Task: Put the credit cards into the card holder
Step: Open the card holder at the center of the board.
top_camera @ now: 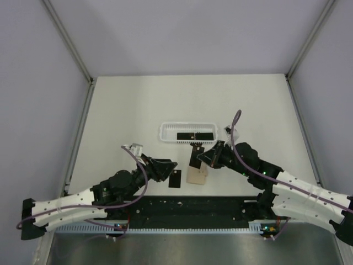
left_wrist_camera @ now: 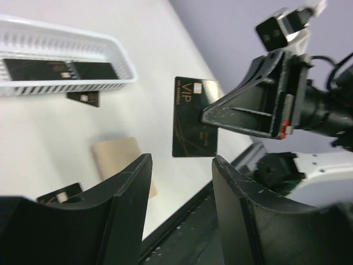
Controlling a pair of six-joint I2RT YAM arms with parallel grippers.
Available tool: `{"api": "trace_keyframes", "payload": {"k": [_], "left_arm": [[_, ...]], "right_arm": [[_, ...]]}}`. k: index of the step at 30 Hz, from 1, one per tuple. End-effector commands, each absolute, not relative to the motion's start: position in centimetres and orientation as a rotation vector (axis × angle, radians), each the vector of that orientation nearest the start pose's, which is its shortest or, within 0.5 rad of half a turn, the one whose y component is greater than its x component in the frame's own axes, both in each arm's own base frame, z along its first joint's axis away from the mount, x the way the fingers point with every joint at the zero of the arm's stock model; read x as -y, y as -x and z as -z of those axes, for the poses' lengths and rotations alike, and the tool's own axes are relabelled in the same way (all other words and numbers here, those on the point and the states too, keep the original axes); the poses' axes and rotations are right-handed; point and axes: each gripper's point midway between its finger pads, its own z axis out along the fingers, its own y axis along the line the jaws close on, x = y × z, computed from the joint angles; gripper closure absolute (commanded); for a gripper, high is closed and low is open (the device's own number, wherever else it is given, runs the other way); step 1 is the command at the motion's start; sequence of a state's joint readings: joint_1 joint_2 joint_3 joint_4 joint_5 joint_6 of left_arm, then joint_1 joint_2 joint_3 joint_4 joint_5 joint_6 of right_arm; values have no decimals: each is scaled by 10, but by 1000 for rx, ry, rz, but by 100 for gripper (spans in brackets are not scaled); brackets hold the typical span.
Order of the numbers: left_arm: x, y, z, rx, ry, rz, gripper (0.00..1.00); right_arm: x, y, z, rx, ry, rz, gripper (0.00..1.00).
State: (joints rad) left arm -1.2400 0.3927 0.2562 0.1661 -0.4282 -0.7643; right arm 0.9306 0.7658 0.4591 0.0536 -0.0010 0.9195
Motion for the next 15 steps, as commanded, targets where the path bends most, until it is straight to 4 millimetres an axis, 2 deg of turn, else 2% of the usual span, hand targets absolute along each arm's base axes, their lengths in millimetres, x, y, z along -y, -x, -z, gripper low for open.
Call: {"api": "trace_keyframes", "payload": {"k": [1, 5, 8, 11, 15], "left_arm": [[232, -153, -176, -1804, 14, 1008, 49], [239, -162, -153, -1890, -7, 891, 52], [245, -164, -144, -1914, -21, 863, 56], [252, -164, -140, -1914, -42, 878, 59], [263, -165, -134, -1932, -91, 878, 60]], "right_arm": [[-255, -189, -160, -2199, -106, -932, 100], [-272, -193, -139, -2356, -67, -823, 100], [-281, -195, -127, -2436, -68, -760, 100], [-282, -194, -116, -2519, -77, -687, 100], [-271, -190, -97, -2612, -86, -554, 100]]}}
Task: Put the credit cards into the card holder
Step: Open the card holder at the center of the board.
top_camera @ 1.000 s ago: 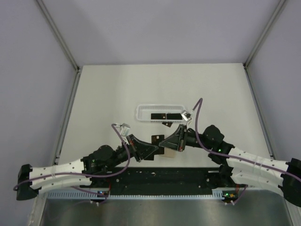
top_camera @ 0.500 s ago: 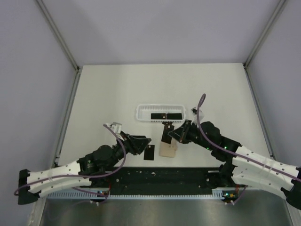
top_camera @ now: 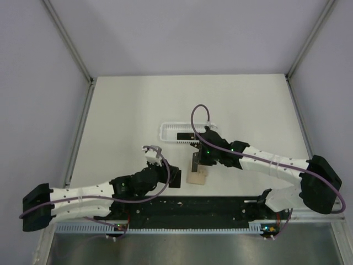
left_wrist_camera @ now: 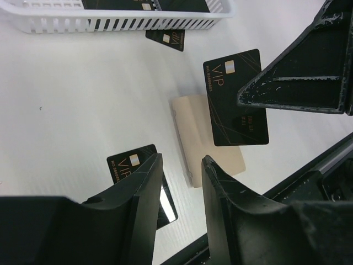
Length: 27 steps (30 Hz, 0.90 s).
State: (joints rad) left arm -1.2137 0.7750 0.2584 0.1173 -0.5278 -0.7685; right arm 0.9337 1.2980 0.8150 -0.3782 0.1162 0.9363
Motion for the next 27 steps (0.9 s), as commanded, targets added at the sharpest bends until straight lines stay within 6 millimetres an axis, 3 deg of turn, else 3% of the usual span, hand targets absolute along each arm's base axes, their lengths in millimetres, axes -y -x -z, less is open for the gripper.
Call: {"api": "trace_keyframes", "payload": {"k": [1, 15, 27], "left_arm": [[266, -165, -132, -1940, -105, 871, 60], [297, -168, -114, -2016, -198, 863, 65], [307, -168, -106, -2049, -240, 861, 73]], "right_arm": [[-268, -188, -93, -2625, -95, -526, 100], [-217, -173, -81, -2663, -143, -296, 100], [-205, -164, -76, -2653, -167, -345, 100]]}}
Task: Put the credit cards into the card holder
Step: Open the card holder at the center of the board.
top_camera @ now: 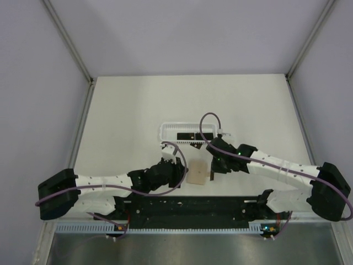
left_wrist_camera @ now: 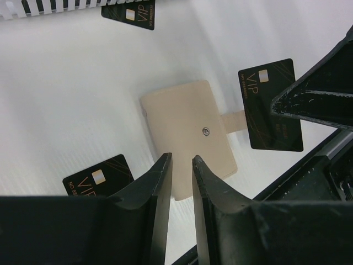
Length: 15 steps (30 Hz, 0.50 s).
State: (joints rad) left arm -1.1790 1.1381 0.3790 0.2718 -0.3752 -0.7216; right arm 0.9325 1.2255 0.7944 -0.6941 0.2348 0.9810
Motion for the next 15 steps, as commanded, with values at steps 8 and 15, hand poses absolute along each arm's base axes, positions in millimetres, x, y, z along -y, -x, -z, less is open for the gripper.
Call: {"api": "trace_keyframes", "payload": {"k": [8, 15], "left_arm": [[305, -166, -97, -2077, -241, 854, 76], [301, -164, -90, -2095, -241, 845, 76]], "right_arm": [[-227, -166, -77, -2577, -170, -618, 100], [-226, -166, -69, -2580, -222, -700, 100]]}}
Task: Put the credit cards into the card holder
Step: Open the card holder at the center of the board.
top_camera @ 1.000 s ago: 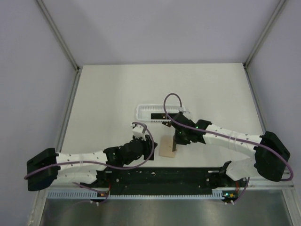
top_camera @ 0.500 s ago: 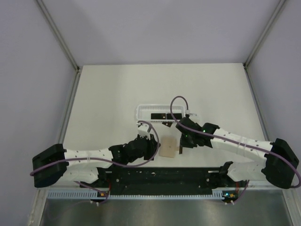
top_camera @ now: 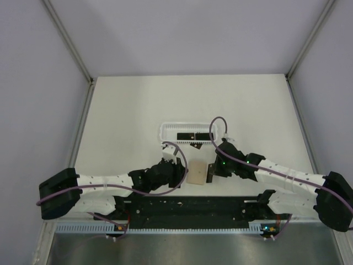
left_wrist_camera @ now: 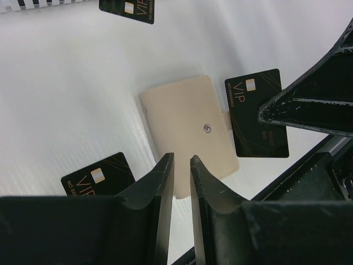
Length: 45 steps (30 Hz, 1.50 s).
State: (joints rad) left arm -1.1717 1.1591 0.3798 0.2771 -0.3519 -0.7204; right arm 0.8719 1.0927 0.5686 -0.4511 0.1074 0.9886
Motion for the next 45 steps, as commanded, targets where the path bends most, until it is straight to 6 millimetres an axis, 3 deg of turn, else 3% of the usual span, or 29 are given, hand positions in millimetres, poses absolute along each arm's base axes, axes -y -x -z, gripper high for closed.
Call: {"api": "trace_keyframes", "payload": {"k": [1, 15, 27, 45], "left_arm": [[301, -164, -90, -2095, -241, 845, 76], [296, -162, -75, -2138, -230, 824, 79], [276, -169, -47, -2226, -125, 708, 84], [299, -161, -32, -2306, -237, 744, 88]], "right_arm": [[-227, -166, -69, -2580, -221, -709, 100], [-232, -166, -71, -2542, -246, -820, 100], [-237, -167, -83, -2465, -273, -974, 100], [-260, -170, -107, -2317, -235, -1224, 100]]}}
